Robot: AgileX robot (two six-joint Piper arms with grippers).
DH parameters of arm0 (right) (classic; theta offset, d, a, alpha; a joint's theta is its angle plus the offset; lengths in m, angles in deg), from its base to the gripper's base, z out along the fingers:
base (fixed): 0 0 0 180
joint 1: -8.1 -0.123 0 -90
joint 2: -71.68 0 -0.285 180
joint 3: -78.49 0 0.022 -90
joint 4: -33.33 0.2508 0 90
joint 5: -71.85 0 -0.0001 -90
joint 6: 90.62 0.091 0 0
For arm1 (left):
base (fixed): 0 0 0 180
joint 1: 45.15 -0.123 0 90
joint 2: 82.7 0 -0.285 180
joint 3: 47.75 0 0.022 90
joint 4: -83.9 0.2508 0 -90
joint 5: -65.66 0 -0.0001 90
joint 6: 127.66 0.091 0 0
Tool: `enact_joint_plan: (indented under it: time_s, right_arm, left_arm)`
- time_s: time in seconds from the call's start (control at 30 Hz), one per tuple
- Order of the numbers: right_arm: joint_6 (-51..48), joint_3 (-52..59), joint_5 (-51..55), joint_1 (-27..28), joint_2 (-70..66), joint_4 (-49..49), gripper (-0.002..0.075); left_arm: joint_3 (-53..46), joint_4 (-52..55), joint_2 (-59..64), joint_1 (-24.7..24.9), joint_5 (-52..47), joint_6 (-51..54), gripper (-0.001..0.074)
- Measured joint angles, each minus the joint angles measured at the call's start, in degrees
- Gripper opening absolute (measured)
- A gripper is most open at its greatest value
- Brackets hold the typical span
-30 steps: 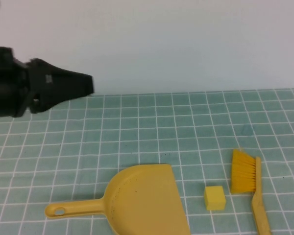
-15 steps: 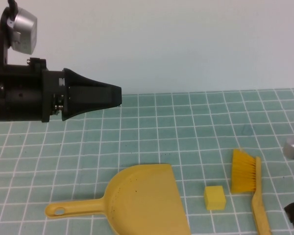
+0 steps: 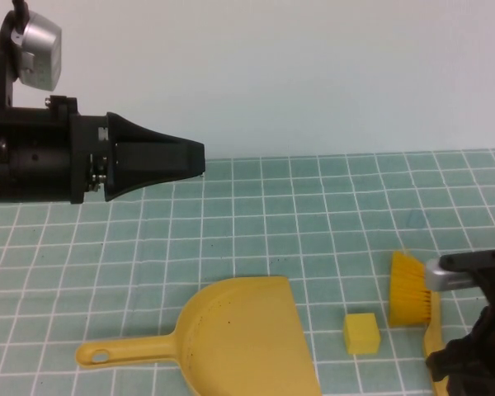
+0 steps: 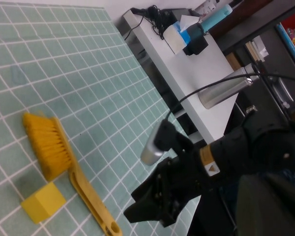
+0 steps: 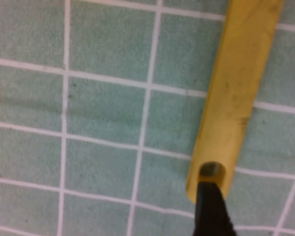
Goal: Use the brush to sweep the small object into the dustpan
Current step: Pick up the broom from the table
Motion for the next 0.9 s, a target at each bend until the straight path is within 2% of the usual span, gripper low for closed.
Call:
enact_joint_plan:
  time_s: [0.3, 0.47, 0.9]
  right_arm:
    - [7.8, 0.0, -6.2, -6.3, -6.5, -5.5, 0.0391]
    - [11.7, 0.0, -5.9, -6.4, -9.4, -11.1, 0.0391]
    - [12.3, 0.0, -6.7, -6.6, -9.8, -11.4, 0.0391]
  left_arm:
    - [0.0, 0.0, 0.0, 0.0, 0.0, 0.2, 0.0001]
    - [0.0, 0.0, 0.0, 0.0, 0.0, 0.2, 0.0001]
    - [0.0, -1.4, 0.0, 0.0, 0.0, 0.2, 0.0001]
